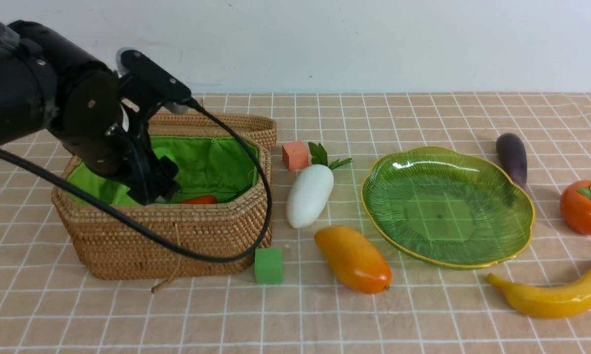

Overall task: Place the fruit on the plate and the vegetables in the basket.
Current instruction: Take a chayote with your left arm and place it on the basket on the left, then use the right arm to grab a mango and put it into the right plate

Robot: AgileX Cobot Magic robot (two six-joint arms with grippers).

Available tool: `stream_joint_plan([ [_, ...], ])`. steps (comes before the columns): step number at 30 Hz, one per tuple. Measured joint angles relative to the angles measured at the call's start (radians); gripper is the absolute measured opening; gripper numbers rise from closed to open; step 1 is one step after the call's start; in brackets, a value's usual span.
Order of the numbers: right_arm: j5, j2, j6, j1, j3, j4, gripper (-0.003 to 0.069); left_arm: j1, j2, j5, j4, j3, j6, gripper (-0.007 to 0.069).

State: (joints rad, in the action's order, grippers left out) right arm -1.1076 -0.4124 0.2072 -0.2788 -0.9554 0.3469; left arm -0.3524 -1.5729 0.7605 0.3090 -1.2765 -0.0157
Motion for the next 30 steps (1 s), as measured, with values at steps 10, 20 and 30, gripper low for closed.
stream_joint_plan([
  [10, -0.037, -0.218, -0.110, 0.000, -0.006, -0.023, 0.0237, -0.266, 0.209, 0.075, -0.317, 0.003, -0.093, -0.0013],
  [20, 0.042, -0.676, -0.106, -0.033, -0.074, -0.011, 0.0213, -0.312, 0.670, -0.189, -0.327, 0.316, -0.102, -0.0013],
  [30, 0.043, -1.225, -0.117, -0.298, -0.476, -0.152, 0.0129, -0.312, 1.027, -0.321, -0.394, 0.609, -0.104, -0.0013],
])
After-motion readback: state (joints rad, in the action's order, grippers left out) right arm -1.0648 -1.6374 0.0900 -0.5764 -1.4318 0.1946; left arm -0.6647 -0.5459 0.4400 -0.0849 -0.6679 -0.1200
